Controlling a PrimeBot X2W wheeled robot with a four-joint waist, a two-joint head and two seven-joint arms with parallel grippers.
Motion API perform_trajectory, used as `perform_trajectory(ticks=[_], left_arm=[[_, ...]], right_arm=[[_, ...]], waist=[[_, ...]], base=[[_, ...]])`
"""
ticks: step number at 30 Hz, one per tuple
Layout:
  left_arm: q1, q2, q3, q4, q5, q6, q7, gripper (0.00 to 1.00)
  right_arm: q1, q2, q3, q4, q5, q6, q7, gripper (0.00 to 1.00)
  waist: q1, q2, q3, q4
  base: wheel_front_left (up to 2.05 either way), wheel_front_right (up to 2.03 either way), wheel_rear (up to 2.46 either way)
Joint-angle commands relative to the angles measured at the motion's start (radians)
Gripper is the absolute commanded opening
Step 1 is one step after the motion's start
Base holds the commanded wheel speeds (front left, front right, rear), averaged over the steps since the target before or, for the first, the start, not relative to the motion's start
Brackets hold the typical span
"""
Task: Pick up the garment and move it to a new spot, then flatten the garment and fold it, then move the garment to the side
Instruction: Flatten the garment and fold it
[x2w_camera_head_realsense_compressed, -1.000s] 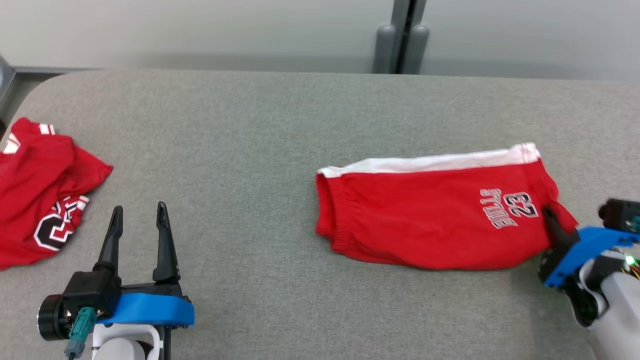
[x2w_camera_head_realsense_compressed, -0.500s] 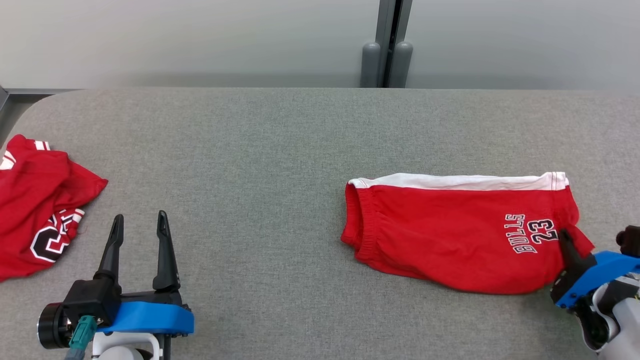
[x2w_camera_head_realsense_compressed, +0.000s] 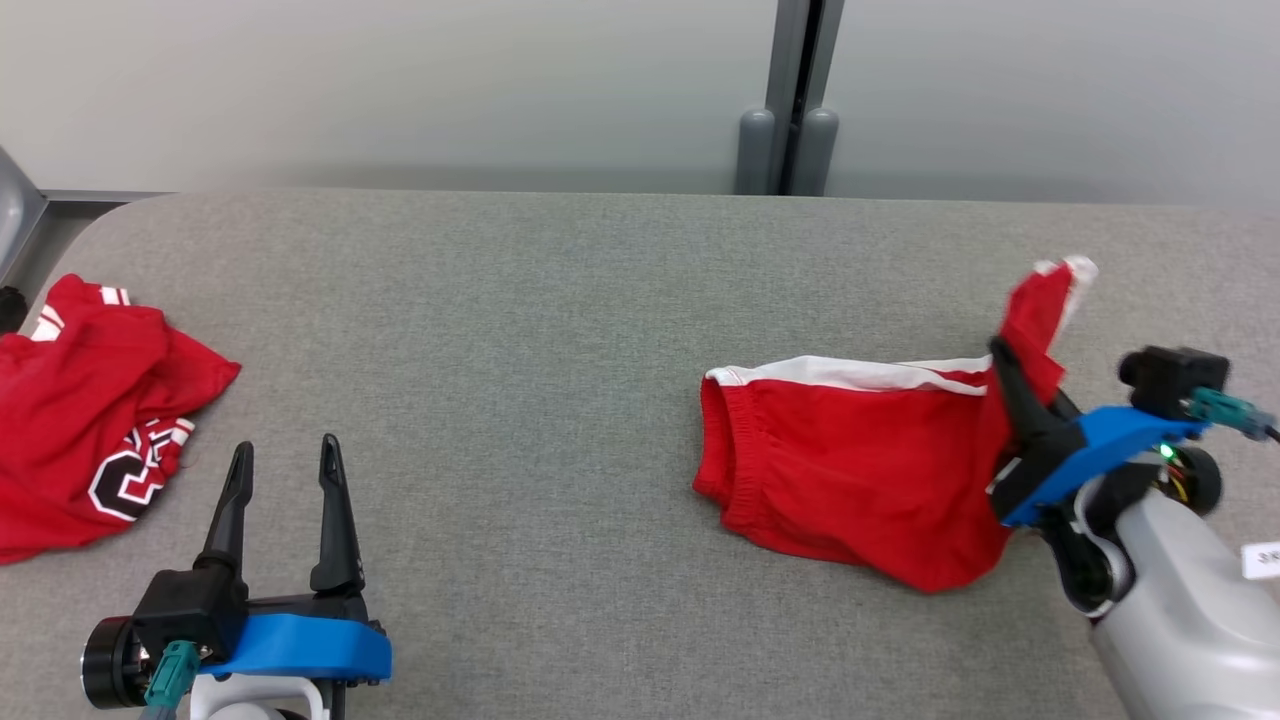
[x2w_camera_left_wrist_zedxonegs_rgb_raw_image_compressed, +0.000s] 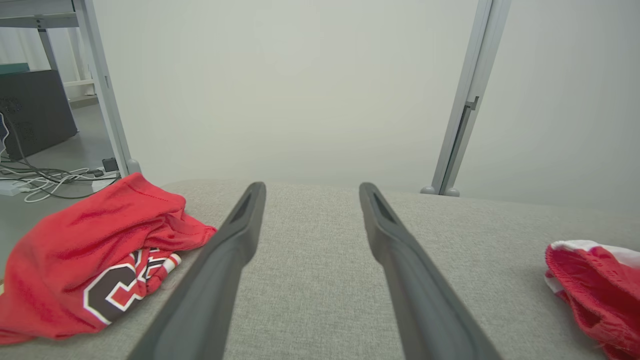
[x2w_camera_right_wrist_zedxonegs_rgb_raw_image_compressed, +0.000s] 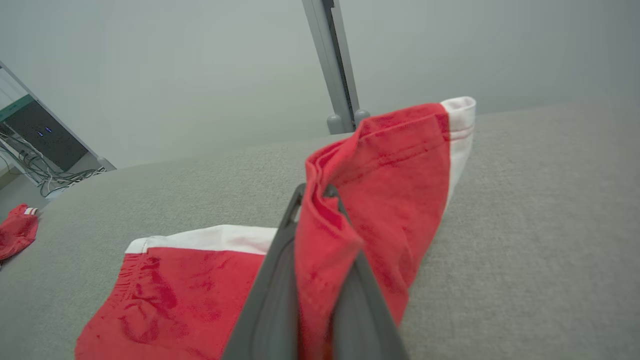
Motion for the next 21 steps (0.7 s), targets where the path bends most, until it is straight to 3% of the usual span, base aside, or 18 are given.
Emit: perform_trajectory(ticks=[1, 10, 21], left_arm=[[0.000, 0.000, -0.004, 0.001, -0.002, -0.001, -0.003, 1.00], [0.003, 0.000, -0.015, 0.007, -0.012, 0.001, -0.003, 1.00], [0.001, 0.000, -0.036, 0.011, -0.028, 0.010, -0.003, 1.00]], right_arm=[[-0.017, 0.017, 0.015, -0.023, -0.011, 0.000, 0.009, 0.00], [-0.028, 0.109, 0.088, -0.092, -0.051, 0.000, 0.046, 0.00], [0.028, 0.183, 0.183, -0.062, -0.081, 0.000, 0.041, 0.00]], waist=[[0.0000, 0.0001, 0.000, 0.007], [0.0000, 0.0001, -0.004, 0.044], [0.0000, 0.0001, 0.004, 0.081]], base=[[0.00, 0.00, 0.00], [0.00, 0.00, 0.00], [0.00, 0.00, 0.00]])
